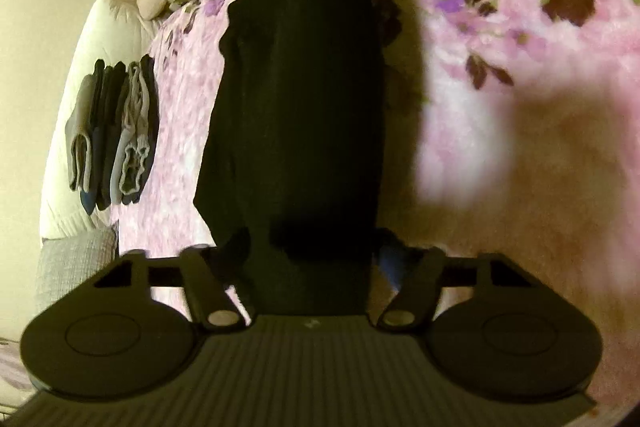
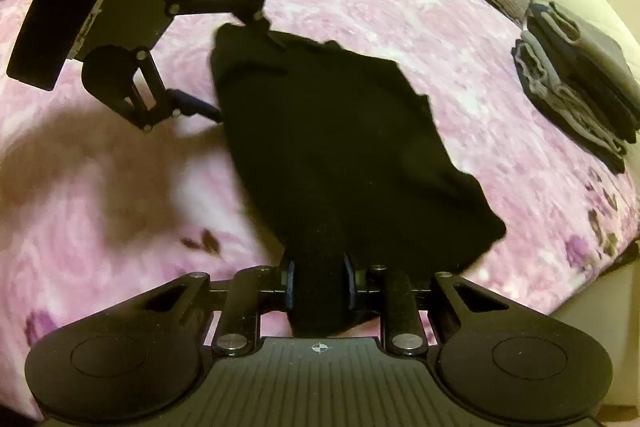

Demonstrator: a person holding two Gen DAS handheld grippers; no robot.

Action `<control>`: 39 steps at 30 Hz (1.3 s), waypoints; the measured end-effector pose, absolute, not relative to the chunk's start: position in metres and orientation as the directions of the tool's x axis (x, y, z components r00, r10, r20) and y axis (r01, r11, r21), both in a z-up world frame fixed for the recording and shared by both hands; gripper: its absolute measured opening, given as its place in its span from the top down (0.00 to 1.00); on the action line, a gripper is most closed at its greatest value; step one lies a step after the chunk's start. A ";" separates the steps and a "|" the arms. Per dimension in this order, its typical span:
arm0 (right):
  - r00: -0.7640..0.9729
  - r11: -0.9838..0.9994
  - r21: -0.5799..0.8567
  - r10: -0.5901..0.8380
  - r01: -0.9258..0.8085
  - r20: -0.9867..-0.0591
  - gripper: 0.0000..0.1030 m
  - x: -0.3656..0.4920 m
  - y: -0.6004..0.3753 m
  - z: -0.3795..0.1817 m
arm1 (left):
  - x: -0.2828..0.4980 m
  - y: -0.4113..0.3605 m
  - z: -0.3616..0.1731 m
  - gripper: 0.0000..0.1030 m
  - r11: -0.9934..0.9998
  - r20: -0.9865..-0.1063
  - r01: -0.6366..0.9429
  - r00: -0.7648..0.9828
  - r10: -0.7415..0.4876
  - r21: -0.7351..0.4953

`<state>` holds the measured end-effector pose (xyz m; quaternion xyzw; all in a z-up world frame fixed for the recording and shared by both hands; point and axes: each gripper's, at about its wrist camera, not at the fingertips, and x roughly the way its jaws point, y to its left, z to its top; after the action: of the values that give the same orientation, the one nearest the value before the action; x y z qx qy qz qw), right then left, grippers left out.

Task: Fold large clothes
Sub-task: 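Grasp the folded black sweater's edge with both grippers, then lift the folded black sweater with both grippers and carry it toward the clothes stack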

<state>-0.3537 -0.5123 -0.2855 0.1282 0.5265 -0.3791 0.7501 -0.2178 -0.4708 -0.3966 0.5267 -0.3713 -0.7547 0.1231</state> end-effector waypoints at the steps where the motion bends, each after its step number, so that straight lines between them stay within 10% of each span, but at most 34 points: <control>1: 0.157 0.675 -0.202 -0.430 0.709 -0.889 0.81 -0.359 -0.512 -0.286 | -0.219 -0.469 -0.398 0.50 -0.698 -0.710 -0.214 -0.415 -0.569 0.684; 16: 0.162 0.650 -0.188 -0.439 0.737 -0.884 0.80 -0.373 -0.511 -0.296 | -0.213 -0.478 -0.402 0.71 -0.757 -0.753 -0.163 -0.357 -0.553 0.633; 27: 0.066 0.665 -0.472 -0.615 0.578 -0.786 0.31 -0.334 -0.457 -0.318 | -0.211 -0.511 -0.350 0.76 -0.912 -0.841 0.035 -0.375 -0.391 0.408; 31: 0.030 0.651 -0.577 -0.675 0.493 -0.737 0.32 -0.321 -0.460 -0.345 | -0.211 -0.512 -0.345 0.76 -0.922 -0.848 0.058 -0.373 -0.375 0.382; 34: -0.028 0.653 -0.598 -0.664 0.464 -0.747 0.66 -0.329 -0.474 -0.364 | -0.211 -0.508 -0.345 0.75 -0.918 -0.845 0.041 -0.377 -0.379 0.394; 39: 0.006 0.653 -0.565 -0.657 0.504 -0.754 0.79 -0.345 -0.482 -0.344 | -0.213 -0.481 -0.364 0.60 -0.835 -0.796 -0.078 -0.358 -0.487 0.545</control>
<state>-0.3447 -0.4816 -0.3439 -0.0671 0.5727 -0.4109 0.7061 -0.2129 -0.4806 -0.3640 0.5511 -0.2563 -0.7833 0.1306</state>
